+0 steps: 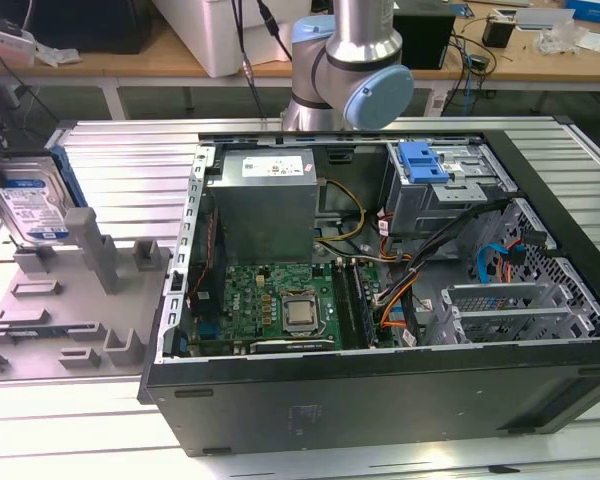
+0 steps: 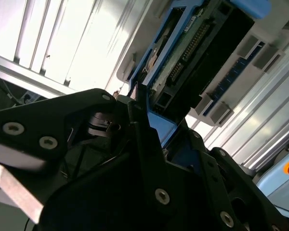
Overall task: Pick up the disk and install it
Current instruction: 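Pick up the disk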
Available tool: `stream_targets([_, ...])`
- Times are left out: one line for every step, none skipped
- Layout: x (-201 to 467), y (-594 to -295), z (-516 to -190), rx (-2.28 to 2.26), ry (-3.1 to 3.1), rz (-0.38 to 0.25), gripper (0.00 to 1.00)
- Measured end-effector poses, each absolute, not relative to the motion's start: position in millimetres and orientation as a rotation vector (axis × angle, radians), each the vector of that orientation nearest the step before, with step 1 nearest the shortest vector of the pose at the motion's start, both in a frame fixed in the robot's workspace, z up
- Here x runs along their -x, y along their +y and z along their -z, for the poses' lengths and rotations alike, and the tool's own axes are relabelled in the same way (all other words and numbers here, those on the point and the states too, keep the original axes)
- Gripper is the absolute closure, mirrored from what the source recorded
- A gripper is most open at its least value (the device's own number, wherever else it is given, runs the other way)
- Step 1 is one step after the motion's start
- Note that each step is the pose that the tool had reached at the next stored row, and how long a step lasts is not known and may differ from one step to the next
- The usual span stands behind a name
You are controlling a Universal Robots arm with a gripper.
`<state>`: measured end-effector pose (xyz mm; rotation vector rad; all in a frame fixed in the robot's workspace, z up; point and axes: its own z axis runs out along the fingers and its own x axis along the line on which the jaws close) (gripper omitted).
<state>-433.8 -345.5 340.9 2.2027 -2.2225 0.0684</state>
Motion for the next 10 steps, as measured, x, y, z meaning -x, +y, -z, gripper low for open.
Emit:
stream_targets([433.8, -345.5, -341.8, -2.203, -2.222, -0.068, 0.64])
stream_targets([433.8, -345.5, -342.7, -2.203, -2.222, -0.069, 0.64])
stream_targets([433.8, -345.5, -343.6, -2.203, -2.222, -0.069, 0.64])
stream_targets([433.8, -345.5, -345.0, -2.203, -2.222, -0.069, 0.64])
stream_targets([433.8, -345.5, -345.9, -2.203, -2.222, -0.069, 0.64])
stream_targets([433.8, -345.5, -346.9, -2.203, -2.222, -0.069, 0.64])
stream_targets([433.8, -345.5, -348.0, -2.203, -2.222, -0.069, 0.64])
stream_targets([433.8, -345.5, -349.0, -2.203, -2.222, -0.069, 0.64])
stream_targets([433.8, -345.5, -350.1, -2.203, -2.222, -0.069, 0.64])
stream_targets([433.8, -345.5, -351.1, -2.203, -2.222, -0.069, 0.64])
